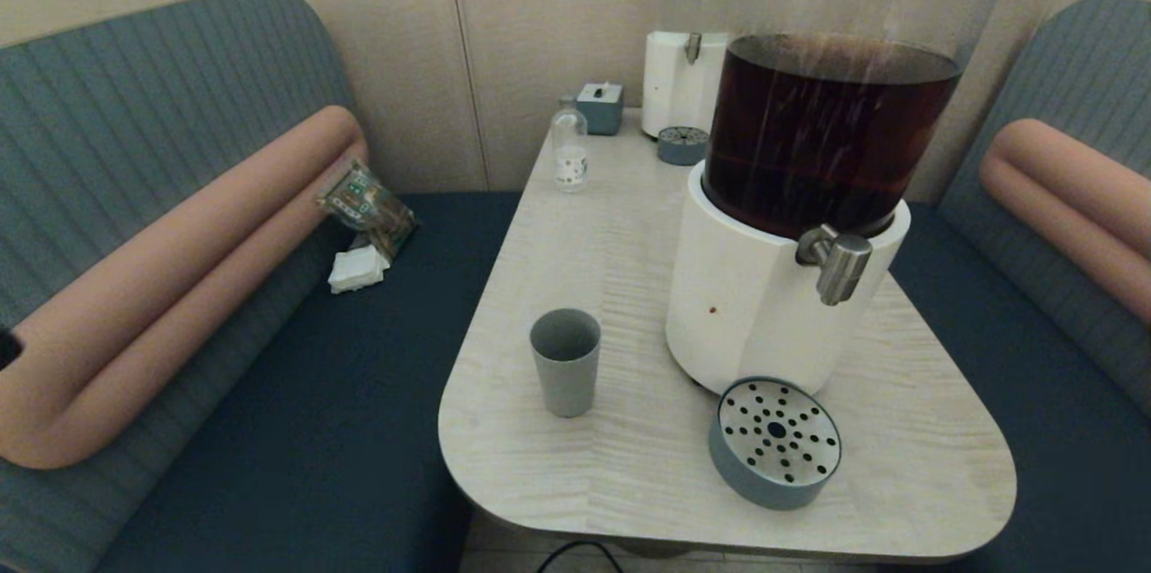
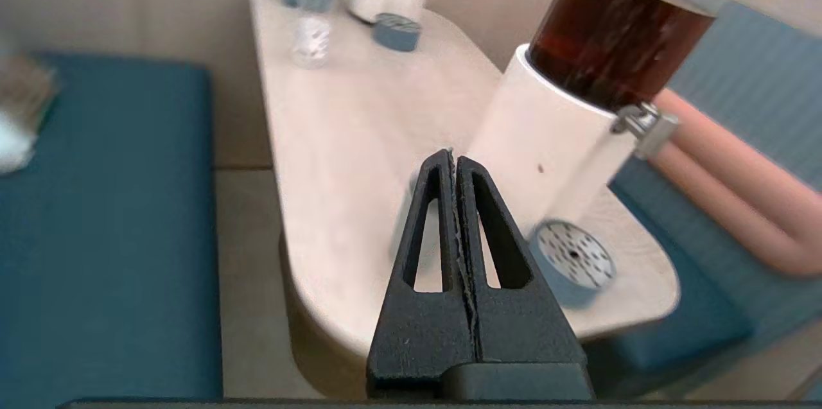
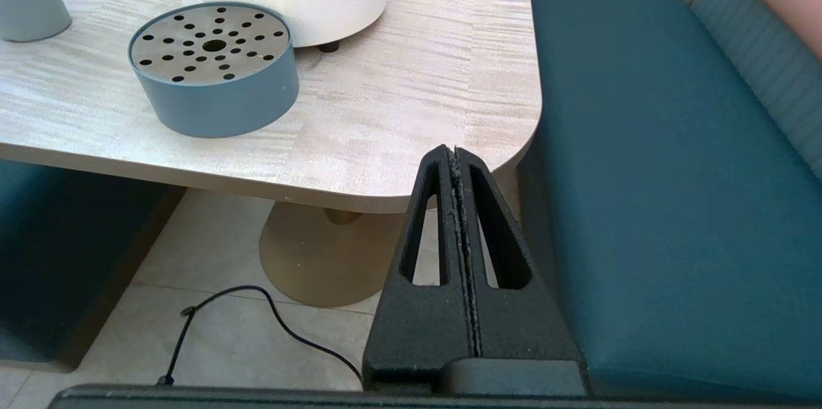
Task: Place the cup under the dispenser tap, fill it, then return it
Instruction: Pick up the cup
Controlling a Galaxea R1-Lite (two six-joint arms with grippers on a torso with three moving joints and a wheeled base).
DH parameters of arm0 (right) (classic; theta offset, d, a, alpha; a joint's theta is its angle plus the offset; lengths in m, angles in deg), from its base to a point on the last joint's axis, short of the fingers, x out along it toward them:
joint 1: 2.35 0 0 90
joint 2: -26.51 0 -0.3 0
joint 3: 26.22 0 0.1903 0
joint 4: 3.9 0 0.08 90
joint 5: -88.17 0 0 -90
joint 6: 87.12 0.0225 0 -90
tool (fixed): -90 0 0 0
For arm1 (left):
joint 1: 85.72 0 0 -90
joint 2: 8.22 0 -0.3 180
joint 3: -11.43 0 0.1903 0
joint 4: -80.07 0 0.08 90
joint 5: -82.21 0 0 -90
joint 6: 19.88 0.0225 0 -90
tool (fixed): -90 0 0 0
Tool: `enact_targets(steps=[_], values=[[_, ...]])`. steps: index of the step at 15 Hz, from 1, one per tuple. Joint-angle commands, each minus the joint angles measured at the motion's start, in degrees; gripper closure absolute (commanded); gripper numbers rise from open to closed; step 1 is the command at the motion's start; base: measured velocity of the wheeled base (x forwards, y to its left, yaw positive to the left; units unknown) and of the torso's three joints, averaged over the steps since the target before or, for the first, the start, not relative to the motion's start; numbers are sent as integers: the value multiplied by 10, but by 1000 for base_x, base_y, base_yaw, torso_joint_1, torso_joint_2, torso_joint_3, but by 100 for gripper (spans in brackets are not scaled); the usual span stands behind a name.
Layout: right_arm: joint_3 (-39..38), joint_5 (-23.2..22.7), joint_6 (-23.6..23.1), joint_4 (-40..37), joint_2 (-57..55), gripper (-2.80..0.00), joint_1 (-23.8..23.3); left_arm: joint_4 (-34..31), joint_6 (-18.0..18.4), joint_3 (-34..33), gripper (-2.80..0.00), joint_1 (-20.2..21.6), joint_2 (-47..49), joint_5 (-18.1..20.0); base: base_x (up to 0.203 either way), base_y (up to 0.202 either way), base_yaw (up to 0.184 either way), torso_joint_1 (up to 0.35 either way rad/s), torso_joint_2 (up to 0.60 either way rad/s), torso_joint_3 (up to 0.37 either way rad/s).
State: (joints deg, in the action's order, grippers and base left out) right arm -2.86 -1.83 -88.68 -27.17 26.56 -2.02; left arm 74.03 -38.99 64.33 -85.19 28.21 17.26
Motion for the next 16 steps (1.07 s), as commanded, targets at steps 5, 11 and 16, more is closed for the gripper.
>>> enact_targets(steps=[5,11,16], values=[[0,0,0,1,1,0,0,323,85,-43,0,1,358,122,0,0,0,0,0,0],[0,0,0,1,1,0,0,622,160,-72,-280,0,644,206,0,0,0,0,0,0],[0,0,0,0,1,0,0,703,189,-73,-280,13,748,329,0,0,0,0,0,0]])
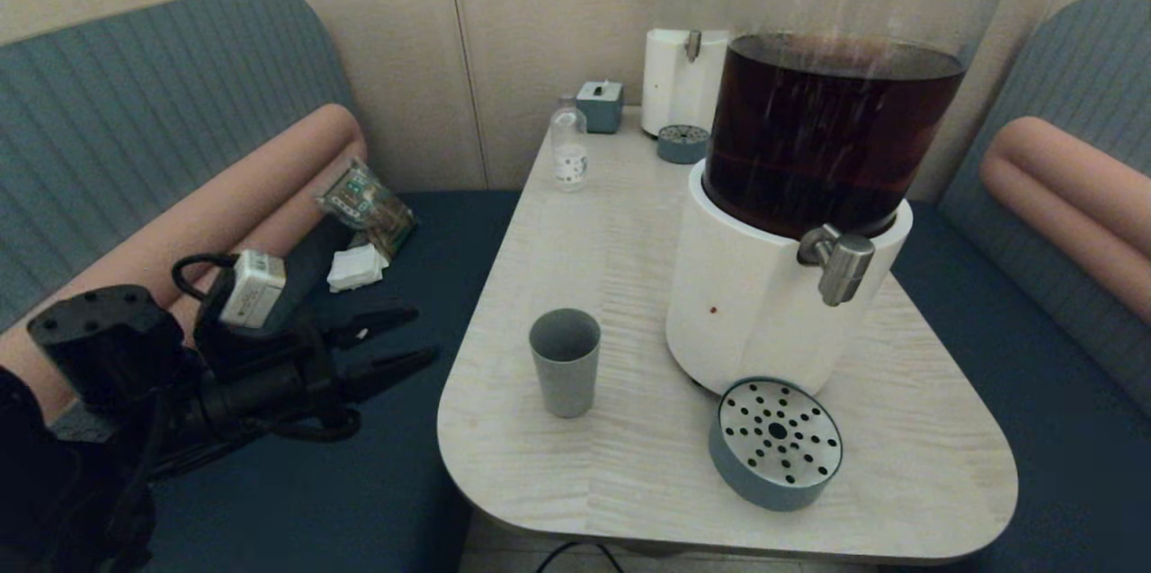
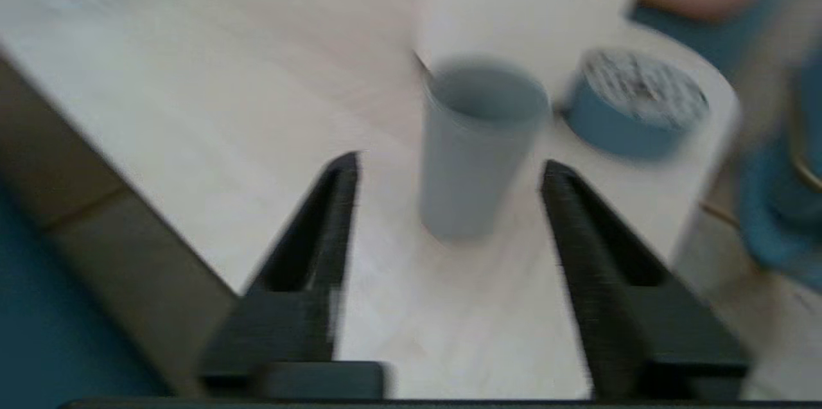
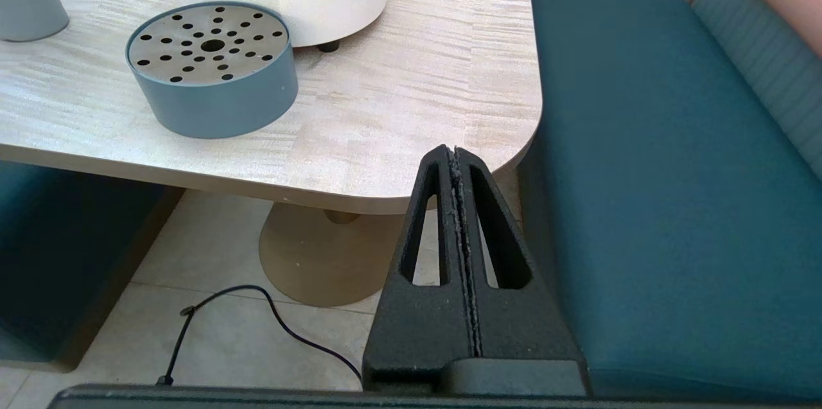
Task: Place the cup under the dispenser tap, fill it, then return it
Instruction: Pick up the cup
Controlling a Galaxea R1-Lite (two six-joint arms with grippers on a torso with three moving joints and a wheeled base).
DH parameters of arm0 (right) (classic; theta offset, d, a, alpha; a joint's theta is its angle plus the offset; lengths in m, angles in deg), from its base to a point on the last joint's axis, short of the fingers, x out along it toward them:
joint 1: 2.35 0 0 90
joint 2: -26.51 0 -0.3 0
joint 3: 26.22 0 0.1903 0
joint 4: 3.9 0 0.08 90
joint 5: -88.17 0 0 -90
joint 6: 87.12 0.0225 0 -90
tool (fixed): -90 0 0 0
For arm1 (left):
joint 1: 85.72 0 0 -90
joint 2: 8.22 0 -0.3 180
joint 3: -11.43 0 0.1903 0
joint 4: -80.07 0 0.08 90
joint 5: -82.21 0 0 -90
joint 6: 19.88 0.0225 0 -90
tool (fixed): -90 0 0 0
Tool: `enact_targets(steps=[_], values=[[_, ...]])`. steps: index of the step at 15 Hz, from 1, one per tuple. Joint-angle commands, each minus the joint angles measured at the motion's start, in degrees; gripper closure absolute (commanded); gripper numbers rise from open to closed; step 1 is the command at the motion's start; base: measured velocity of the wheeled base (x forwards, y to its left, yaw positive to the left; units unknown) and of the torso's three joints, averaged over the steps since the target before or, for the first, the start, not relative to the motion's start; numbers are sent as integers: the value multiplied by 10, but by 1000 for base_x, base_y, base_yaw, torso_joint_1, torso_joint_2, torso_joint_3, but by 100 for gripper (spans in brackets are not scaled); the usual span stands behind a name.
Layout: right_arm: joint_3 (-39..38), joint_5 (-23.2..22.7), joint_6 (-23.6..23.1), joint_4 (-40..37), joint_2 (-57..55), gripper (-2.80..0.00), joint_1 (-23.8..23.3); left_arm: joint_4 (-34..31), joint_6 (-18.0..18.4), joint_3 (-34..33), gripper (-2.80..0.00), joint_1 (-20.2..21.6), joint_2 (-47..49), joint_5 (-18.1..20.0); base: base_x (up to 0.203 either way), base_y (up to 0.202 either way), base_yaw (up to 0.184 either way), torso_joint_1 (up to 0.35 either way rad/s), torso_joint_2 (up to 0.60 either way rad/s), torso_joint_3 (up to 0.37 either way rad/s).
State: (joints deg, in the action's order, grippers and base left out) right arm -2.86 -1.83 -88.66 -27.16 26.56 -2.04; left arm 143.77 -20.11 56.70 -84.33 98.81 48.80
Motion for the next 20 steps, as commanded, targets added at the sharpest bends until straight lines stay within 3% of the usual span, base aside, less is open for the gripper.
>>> enact_targets(steps=[1,3,6,10,16,20], values=[[0,0,0,0,1,0,0,6,9,17,-280,9,60,41,0,0,0,0,0,0],[0,0,0,0,1,0,0,6,14,39,-280,12,96,69,0,0,0,0,0,0],[0,0,0,0,1,0,0,6,19,60,-280,11,154,73,0,0,0,0,0,0],[0,0,0,1,1,0,0,6,18,135,-280,4,218,77,0,0,0,0,0,0],[0,0,0,0,1,0,0,6,14,172,-280,-75,237,82,0,0,0,0,0,0],[0,0,0,0,1,0,0,6,10,205,-280,-116,243,44,0,0,0,0,0,0]])
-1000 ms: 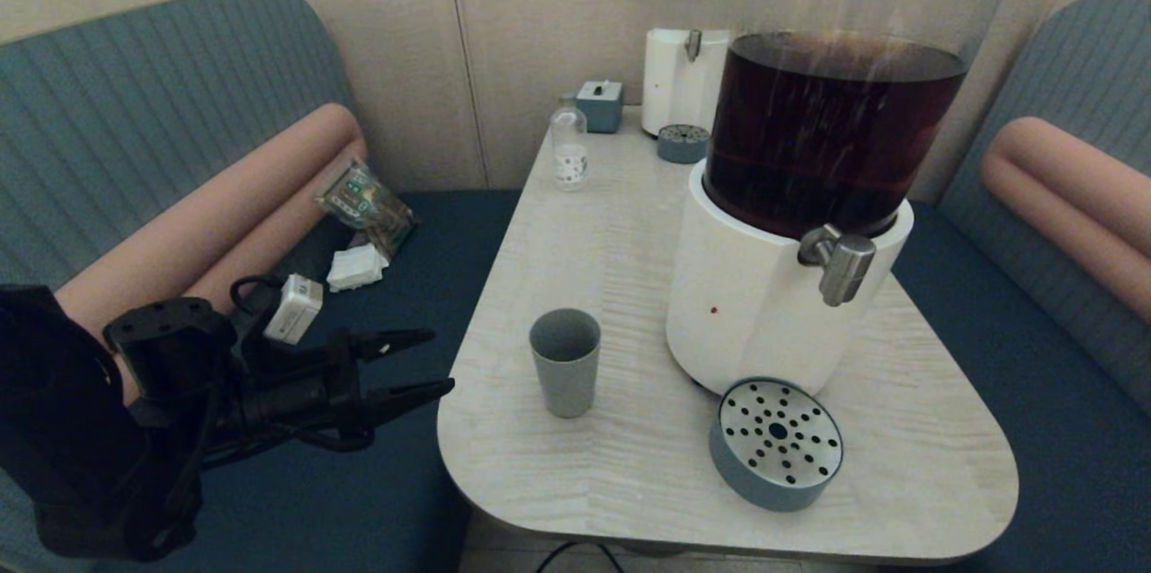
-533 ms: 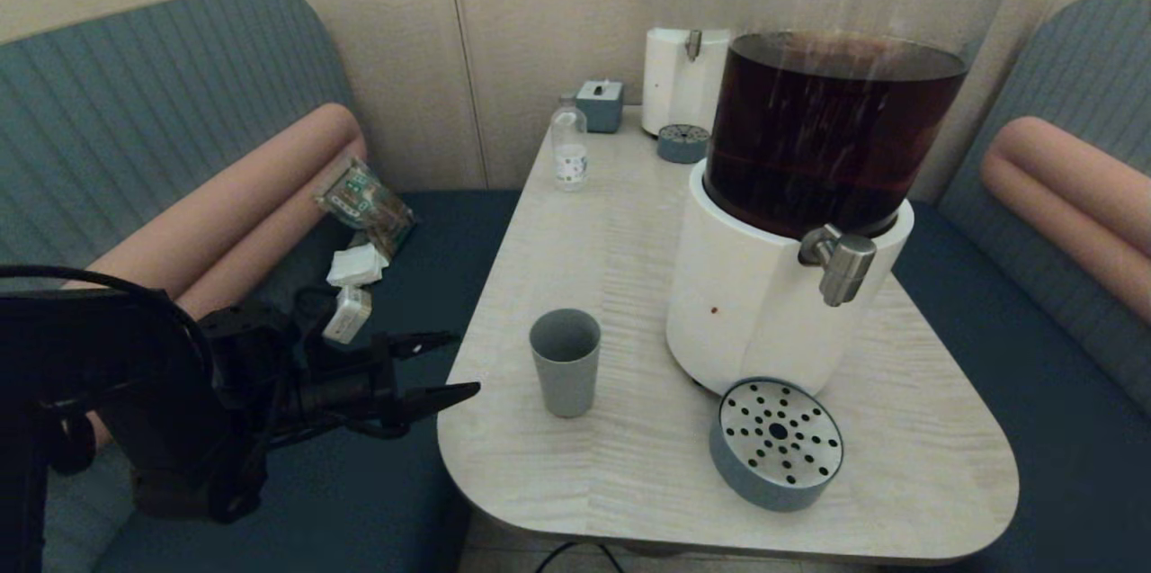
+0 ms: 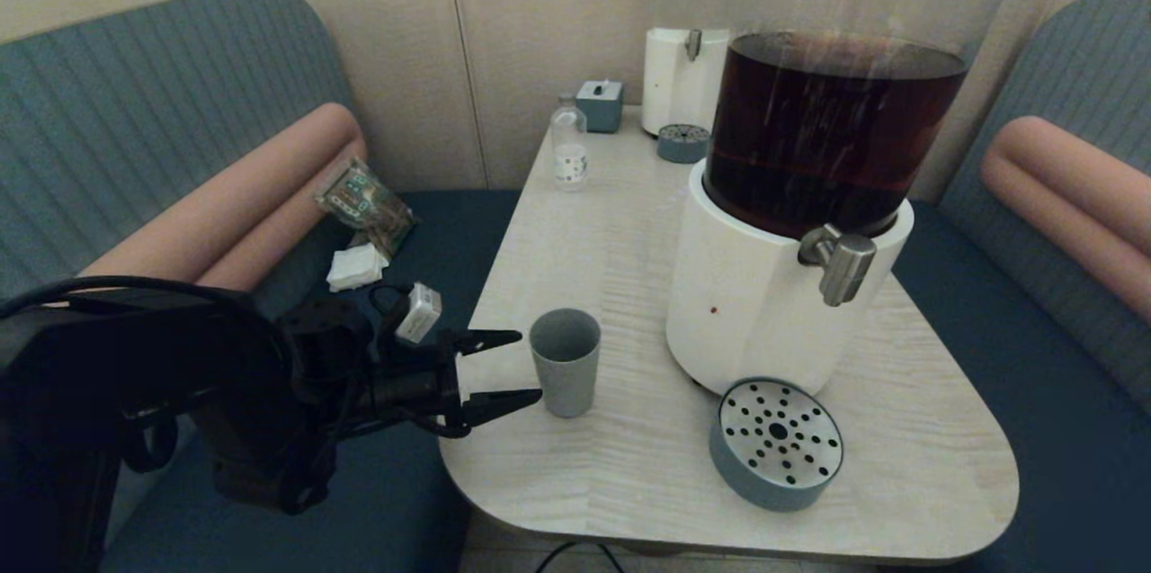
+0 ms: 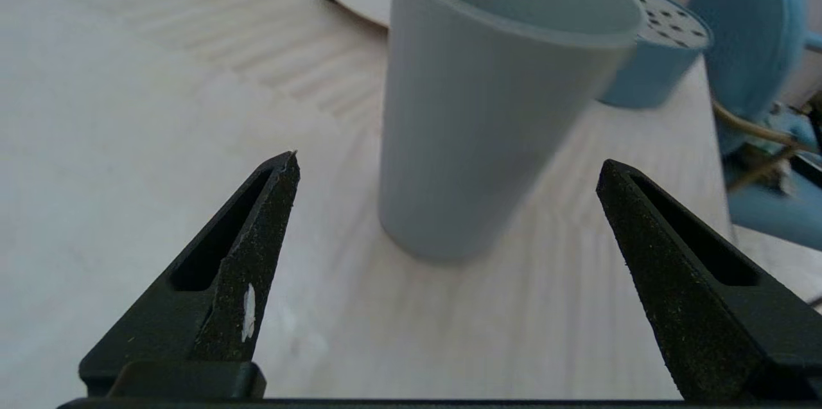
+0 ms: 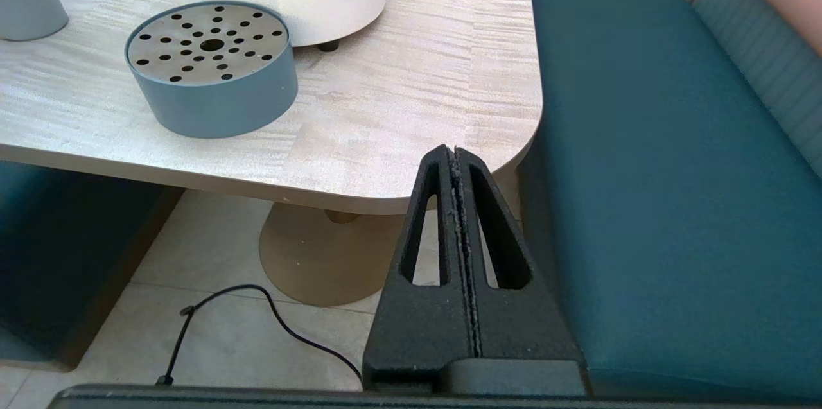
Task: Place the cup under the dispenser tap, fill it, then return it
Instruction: Pick up the cup
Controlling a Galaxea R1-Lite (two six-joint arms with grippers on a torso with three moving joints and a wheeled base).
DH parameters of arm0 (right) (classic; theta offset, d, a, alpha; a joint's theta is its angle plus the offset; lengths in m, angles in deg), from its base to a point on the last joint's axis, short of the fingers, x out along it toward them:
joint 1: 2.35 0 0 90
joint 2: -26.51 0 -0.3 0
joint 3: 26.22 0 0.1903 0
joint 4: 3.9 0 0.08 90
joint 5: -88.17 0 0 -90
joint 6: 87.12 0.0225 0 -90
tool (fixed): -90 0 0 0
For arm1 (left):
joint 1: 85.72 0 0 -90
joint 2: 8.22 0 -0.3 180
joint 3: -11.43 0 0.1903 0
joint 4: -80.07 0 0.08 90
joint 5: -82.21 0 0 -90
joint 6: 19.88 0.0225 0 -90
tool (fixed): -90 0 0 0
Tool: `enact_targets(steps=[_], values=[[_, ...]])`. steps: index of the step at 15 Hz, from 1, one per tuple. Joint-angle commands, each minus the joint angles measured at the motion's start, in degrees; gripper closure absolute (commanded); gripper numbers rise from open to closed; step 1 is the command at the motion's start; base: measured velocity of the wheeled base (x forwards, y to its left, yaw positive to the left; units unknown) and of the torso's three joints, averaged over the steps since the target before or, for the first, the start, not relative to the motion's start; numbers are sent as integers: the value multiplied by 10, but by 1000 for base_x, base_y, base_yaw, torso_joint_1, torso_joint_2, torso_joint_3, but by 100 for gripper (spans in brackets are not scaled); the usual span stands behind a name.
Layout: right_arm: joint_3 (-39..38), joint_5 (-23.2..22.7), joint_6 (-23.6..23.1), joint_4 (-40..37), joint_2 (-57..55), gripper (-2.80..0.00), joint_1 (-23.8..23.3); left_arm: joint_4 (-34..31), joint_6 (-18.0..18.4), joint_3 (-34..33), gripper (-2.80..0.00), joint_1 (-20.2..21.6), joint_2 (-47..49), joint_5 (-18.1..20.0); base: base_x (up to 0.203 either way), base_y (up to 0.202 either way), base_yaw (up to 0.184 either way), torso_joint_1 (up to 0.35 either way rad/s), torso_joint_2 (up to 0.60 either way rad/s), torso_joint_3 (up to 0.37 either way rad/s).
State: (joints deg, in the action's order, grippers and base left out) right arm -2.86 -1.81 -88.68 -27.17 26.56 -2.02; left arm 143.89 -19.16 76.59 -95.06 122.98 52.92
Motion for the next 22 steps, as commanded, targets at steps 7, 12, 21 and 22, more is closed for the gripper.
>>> enact_targets(steps=[7,12,21,22], values=[[0,0,0,0,1,0,0,5,-14,81,-280,-33,58,-55,0,0,0,0,0,0],[0,0,0,1,1,0,0,5,-17,116,-280,-47,90,-105,0,0,0,0,0,0],[0,0,0,1,1,0,0,5,-35,198,-280,-69,124,-199,0,0,0,0,0,0],[0,0,0,1,1,0,0,5,-35,204,-280,-70,128,-210,0,0,0,0,0,0]])
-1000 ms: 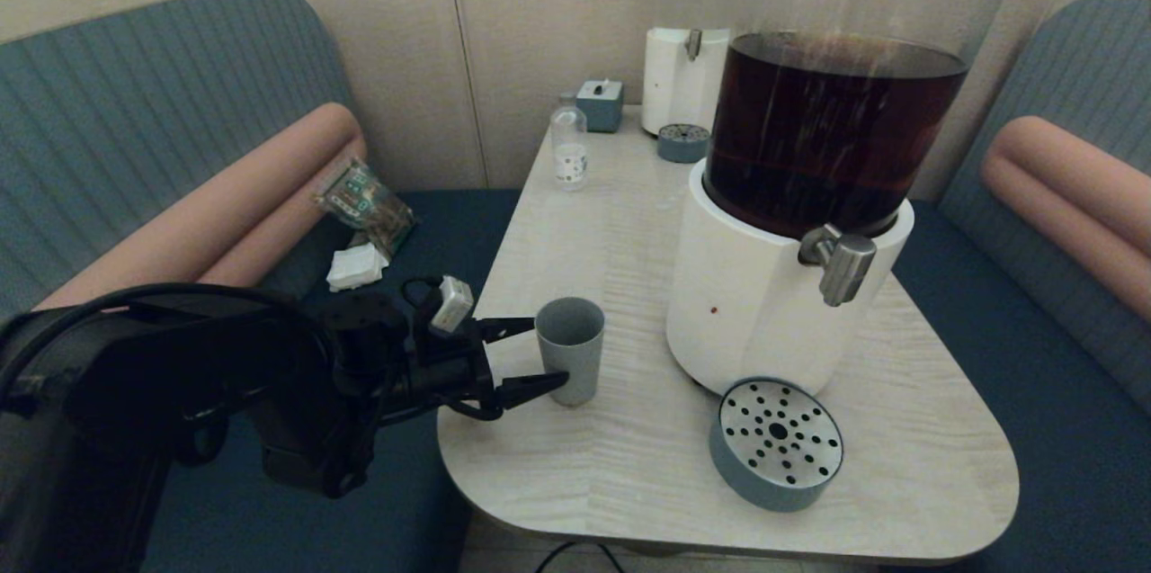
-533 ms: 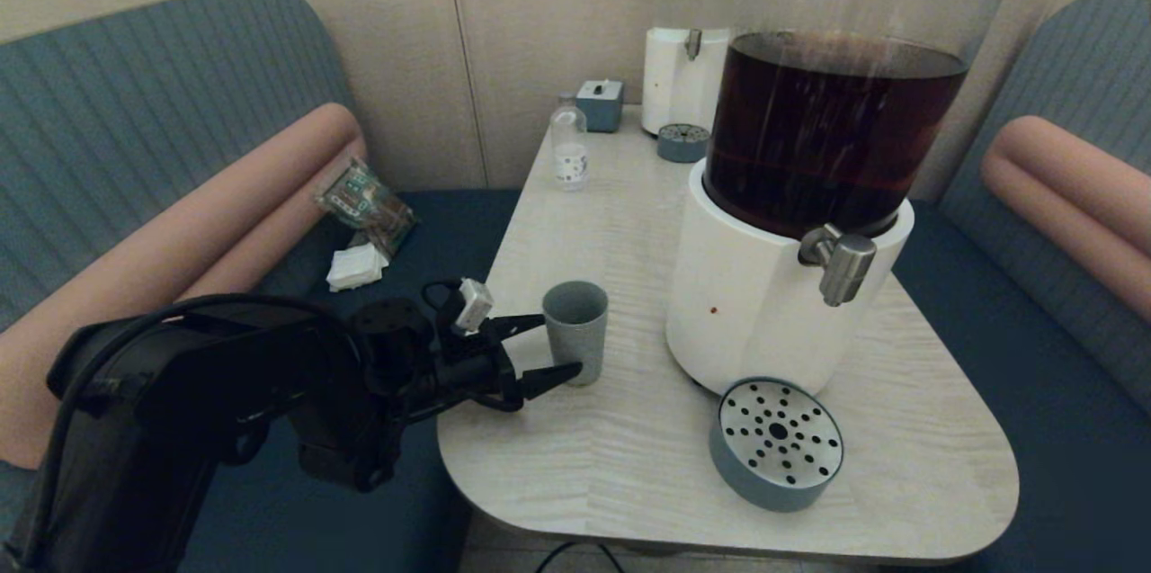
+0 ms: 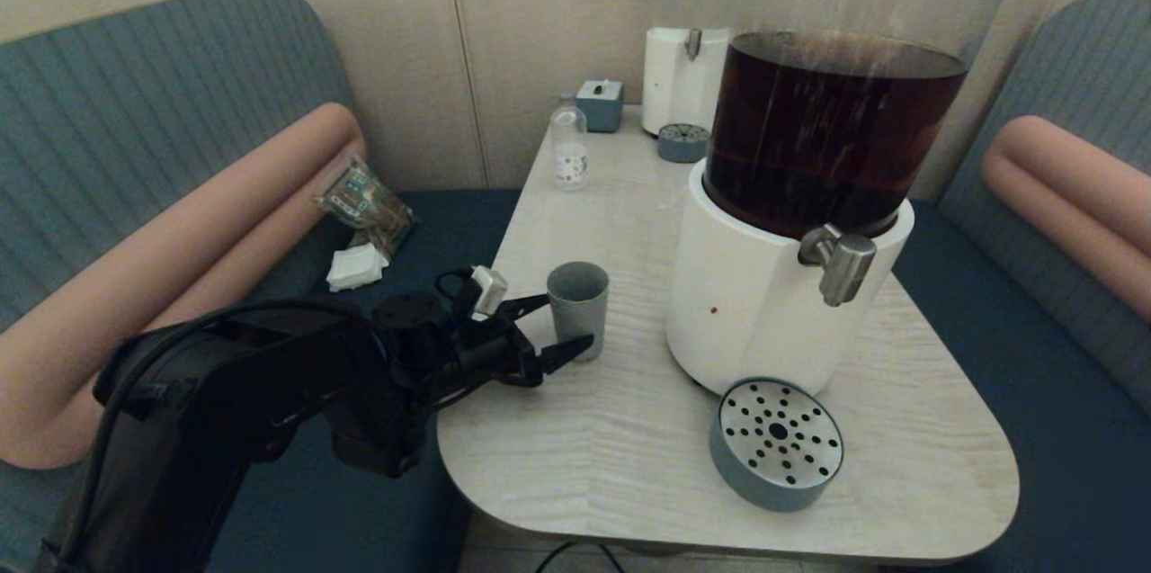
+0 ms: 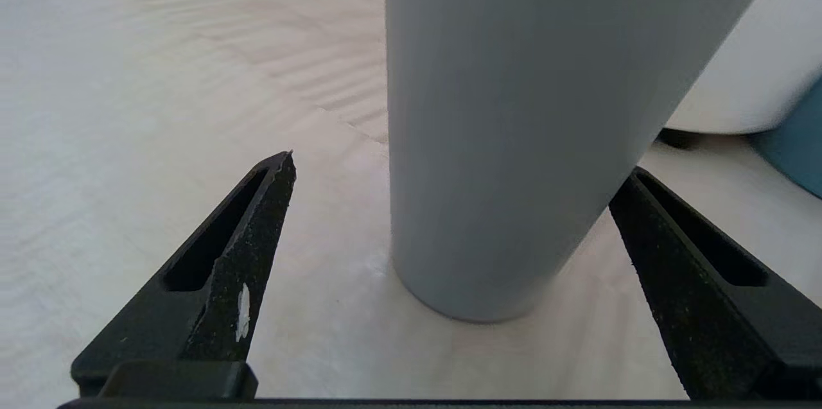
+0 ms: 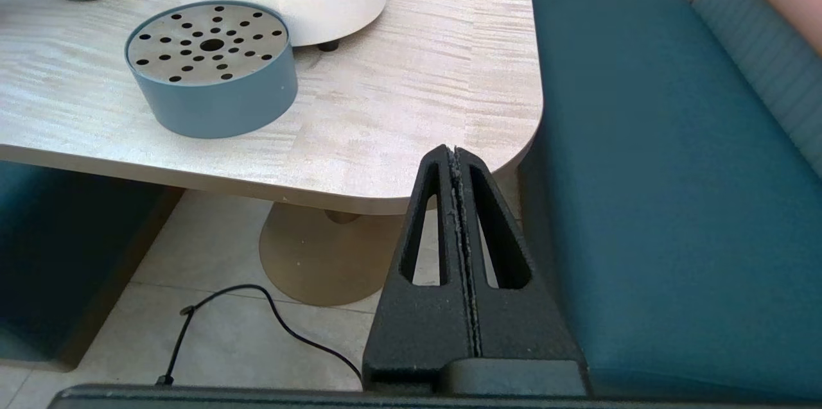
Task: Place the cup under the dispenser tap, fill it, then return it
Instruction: Pick up the cup
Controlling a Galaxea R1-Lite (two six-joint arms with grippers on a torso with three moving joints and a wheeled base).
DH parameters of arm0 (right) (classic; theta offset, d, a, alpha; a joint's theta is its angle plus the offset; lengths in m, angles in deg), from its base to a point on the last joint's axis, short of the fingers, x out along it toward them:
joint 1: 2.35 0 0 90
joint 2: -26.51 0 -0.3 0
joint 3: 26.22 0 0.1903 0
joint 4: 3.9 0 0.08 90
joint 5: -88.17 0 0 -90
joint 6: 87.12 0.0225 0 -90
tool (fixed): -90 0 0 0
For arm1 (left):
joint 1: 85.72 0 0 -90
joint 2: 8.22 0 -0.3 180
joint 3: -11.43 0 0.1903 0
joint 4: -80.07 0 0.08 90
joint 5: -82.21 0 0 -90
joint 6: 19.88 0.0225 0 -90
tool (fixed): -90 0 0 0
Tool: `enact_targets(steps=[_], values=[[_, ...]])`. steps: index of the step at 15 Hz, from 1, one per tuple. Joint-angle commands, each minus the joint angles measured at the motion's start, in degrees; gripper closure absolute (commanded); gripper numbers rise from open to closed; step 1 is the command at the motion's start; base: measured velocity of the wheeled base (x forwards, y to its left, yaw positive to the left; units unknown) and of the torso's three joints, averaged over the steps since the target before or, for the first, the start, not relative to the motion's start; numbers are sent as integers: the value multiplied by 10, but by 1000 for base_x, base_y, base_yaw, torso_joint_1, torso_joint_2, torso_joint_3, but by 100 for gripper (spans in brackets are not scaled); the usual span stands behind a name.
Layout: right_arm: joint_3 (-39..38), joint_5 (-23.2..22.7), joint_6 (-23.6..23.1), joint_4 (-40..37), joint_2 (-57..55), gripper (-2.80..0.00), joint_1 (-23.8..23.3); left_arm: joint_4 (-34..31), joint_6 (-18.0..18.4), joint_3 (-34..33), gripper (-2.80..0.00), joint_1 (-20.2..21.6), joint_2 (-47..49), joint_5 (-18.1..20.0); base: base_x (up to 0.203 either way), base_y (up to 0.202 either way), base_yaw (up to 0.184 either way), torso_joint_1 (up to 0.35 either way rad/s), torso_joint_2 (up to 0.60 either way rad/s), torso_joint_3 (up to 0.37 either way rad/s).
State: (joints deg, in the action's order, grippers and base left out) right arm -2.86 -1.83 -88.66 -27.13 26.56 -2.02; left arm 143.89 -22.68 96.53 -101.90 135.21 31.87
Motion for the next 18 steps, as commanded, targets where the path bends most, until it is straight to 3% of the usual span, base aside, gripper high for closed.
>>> enact_targets(steps=[1,5,6,14,18], values=[[0,0,0,0,1,0,0,5,0,6,-280,-3,6,-1,0,0,0,0,0,0],[0,0,0,0,1,0,0,5,-3,7,-280,-3,6,-1,0,0,0,0,0,0],[0,0,0,0,1,0,0,5,-6,8,0,-3,6,-1,0,0,0,0,0,0],[0,0,0,0,1,0,0,5,-10,-13,0,-3,-27,-2,0,0,0,0,0,0],[0,0,0,0,1,0,0,5,-8,-136,0,-7,-144,0,0,0,0,0,0,0]])
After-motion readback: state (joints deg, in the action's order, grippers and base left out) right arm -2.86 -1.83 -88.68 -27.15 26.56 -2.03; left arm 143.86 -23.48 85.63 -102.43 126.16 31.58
